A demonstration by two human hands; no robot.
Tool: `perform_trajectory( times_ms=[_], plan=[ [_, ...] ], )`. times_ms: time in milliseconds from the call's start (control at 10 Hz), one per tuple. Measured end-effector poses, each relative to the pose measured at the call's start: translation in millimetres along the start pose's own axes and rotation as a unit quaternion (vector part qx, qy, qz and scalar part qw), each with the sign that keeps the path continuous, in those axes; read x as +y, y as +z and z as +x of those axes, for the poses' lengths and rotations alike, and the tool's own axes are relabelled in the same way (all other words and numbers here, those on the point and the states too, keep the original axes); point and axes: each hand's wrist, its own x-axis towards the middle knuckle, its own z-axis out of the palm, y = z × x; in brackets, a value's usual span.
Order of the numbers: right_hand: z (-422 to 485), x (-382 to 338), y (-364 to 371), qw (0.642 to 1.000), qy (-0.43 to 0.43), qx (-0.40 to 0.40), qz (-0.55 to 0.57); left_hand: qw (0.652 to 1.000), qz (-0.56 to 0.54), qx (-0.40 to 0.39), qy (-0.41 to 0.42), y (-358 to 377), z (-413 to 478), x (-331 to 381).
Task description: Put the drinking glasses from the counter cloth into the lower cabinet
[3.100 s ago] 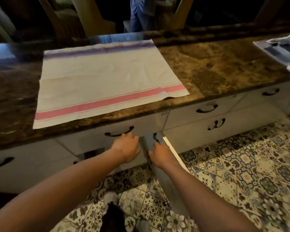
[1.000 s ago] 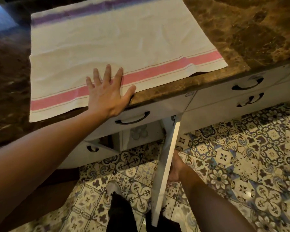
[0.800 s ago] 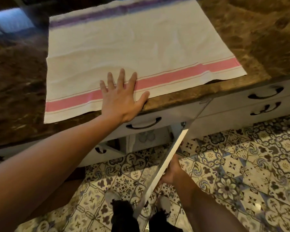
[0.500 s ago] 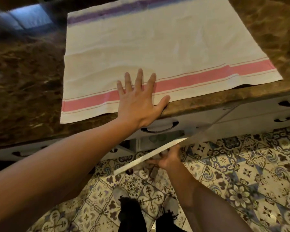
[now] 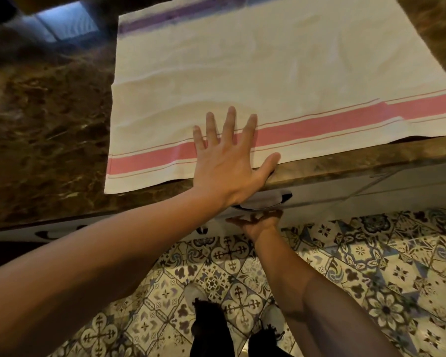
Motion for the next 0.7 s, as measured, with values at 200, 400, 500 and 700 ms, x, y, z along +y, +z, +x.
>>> perform_trajectory(
  times_ms=[200, 400, 500, 700],
  plan=[
    [-0.9, -4.1, -0.1, 1.000, 0.001, 0.016, 0.012, 1.000, -0.003, 0.000, -0.001, 0.4, -0.8, 0.6],
    [-4.9, -10.7, -5.6, 0.999, 0.019, 0.016, 0.044, 1.000, -0.007, 0.007, 0.005, 0.0, -1.1, 2.1],
    [-15.5, -12.5, -10.3, 0.998, 0.011, 0.045, 0.051, 1.000, -0.005, 0.007, 0.008, 1.0, -2.3, 0.2],
    [-60.4, -23.8, -22.9, 0.988, -0.023, 0.083, -0.126, 0.999, -0.021, 0.020, 0.036, -5.8, -5.1, 1.3]
  ],
)
